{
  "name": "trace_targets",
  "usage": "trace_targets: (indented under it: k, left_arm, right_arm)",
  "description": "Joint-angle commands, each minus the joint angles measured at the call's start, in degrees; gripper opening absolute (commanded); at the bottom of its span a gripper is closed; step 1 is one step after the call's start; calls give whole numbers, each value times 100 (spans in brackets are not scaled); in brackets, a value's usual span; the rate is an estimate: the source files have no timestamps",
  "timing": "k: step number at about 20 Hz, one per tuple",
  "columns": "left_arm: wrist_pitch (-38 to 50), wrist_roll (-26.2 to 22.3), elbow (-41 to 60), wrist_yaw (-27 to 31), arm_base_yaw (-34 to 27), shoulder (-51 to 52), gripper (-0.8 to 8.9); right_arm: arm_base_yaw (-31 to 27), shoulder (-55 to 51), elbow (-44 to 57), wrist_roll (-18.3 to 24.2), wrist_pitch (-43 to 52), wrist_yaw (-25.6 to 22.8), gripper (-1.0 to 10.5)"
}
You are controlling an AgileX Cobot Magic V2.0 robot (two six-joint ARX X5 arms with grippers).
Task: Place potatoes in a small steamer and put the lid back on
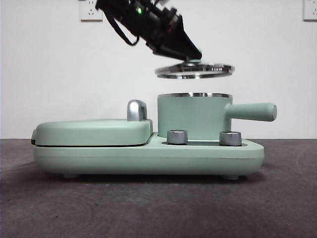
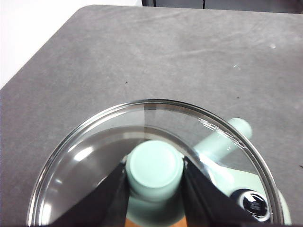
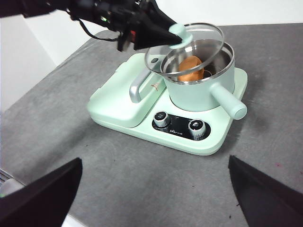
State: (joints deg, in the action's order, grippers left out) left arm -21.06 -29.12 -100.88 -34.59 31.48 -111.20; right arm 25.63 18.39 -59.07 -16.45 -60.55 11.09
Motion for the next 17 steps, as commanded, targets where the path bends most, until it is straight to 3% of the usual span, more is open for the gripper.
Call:
trace_targets:
  k: [1, 13, 17]
  left_arm:
    - [358, -17, -181, -61, 28, -184, 14]
    - [804, 35, -181, -57, -46, -542, 14]
    - [938, 472, -181, -55, -138, -542, 12]
  right_arm:
    - [39, 20, -50, -179, 72, -7, 487]
    - [37, 20, -50, -310, 48, -24, 487]
    - [37, 20, -50, -310, 50, -63, 487]
